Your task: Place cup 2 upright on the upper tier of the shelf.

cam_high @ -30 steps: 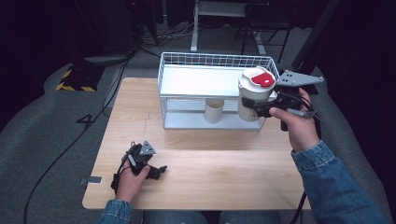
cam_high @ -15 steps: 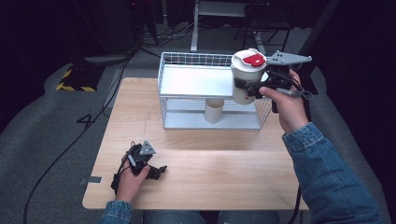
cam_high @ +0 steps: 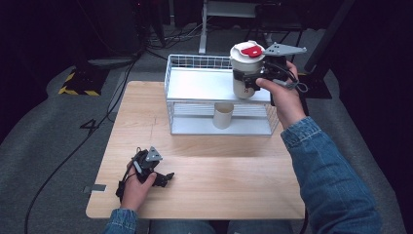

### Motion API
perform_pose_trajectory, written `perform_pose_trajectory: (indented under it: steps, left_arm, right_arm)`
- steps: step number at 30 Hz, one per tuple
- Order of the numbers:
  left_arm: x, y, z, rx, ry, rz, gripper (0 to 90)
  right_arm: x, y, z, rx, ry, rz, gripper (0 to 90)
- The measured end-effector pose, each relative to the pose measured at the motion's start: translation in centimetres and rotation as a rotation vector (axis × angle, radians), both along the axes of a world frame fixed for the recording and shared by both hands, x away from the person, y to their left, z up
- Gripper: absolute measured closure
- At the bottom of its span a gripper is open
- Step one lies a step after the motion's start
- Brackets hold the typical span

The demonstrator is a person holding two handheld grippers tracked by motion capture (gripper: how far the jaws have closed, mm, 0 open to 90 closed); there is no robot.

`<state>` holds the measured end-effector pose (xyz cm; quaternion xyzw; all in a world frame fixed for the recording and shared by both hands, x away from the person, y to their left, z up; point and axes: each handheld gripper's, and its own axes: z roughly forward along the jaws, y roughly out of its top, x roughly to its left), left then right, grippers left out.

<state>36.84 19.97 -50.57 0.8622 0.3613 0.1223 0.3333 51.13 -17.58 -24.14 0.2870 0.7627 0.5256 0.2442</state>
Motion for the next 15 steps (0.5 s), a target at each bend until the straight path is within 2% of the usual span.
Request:
perform_pose_trajectory:
  steps: [8, 15]
  left_arm:
    - [0.0, 0.0, 0.0, 0.005, -0.004, -0.002, 0.1]
    - [0.0, 0.0, 0.0, 0.001, -0.001, -0.001, 0.1]
  right_arm:
    - [1.8, 1.1, -0.5, 0.034, 0.001, -0.032, 12.5]
    - [2.7, 1.7, -0.7, 0.053, -0.012, -0.049, 12.5]
